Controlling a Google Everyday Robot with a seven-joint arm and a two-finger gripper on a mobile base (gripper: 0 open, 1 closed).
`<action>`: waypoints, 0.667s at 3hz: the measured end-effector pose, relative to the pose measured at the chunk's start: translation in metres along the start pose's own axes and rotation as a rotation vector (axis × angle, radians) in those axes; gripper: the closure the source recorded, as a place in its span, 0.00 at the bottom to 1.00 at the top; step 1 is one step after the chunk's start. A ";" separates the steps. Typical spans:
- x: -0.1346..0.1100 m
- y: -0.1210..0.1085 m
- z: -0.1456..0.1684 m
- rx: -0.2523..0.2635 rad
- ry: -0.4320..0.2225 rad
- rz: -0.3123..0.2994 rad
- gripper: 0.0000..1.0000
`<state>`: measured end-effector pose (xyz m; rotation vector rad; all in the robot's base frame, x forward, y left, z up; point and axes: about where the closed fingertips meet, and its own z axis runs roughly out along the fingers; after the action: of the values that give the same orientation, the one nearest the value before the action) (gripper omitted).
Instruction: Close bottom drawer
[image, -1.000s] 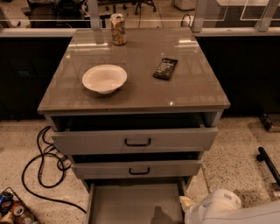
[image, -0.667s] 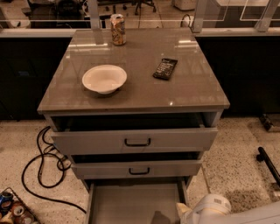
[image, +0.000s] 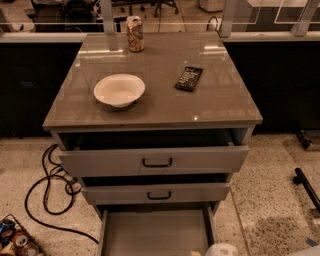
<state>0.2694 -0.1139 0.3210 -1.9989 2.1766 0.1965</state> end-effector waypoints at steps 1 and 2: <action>-0.014 0.014 0.031 0.005 -0.007 -0.032 0.14; -0.022 0.022 0.049 -0.001 -0.032 -0.040 0.37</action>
Offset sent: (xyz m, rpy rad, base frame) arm -0.0235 0.0503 -0.0599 0.0705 -0.0114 0.0493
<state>0.2514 -0.0798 0.2780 -2.0236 2.1153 0.2228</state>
